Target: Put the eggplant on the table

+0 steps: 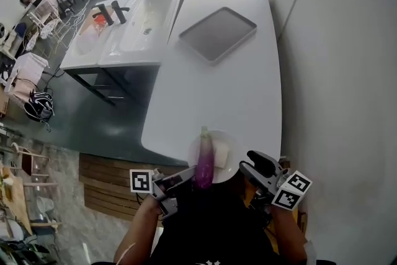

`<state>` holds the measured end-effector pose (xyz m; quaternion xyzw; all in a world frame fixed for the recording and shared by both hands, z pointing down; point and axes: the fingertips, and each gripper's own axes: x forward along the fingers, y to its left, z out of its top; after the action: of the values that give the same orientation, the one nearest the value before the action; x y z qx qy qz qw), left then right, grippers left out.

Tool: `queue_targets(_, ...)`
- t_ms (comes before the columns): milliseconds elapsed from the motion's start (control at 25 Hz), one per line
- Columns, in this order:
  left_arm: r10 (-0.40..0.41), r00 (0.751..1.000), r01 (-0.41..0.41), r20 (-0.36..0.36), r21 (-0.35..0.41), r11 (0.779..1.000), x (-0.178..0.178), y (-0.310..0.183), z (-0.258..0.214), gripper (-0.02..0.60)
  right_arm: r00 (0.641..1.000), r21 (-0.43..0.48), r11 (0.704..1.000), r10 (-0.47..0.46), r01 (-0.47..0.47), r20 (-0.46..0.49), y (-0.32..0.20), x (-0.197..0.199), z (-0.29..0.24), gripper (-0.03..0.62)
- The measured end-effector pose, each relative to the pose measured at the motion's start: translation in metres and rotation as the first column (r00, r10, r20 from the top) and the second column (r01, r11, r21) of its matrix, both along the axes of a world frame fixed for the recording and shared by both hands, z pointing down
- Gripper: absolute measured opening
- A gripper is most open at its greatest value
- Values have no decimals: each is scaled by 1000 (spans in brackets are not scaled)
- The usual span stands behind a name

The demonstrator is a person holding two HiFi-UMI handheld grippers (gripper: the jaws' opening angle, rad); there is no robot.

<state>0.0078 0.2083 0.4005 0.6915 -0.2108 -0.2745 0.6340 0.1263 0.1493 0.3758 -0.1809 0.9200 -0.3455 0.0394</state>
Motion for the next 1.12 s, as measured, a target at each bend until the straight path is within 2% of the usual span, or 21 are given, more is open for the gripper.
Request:
queue_targets(400, 50, 998, -50, -22, 24, 998, -65, -57, -5, 31, 998, -66, 996, 58, -57, 8, -44, -53, 0, 175)
queue_targets(600, 93, 996, -94, 8, 35, 995, -91, -85, 3, 31, 994, -64, 992, 107, -107, -3, -70, -74, 5, 175)
queue_targets(840, 167, 986, -167, 1, 29, 986, -97, -100, 11, 31, 985, -50, 984, 169, -171, -35, -84, -80, 2, 176)
queue_targets(1000, 184, 982, -183, -28, 37, 982, -95, -117, 12, 31, 984, -101, 981, 160, -167, -72, -90, -84, 13, 175)
queue_targets(1120, 196, 980, -195, -22, 30, 980, -93, -130, 13, 31, 984, -155, 972, 171, -176, -45, -101, -86, 15, 176)
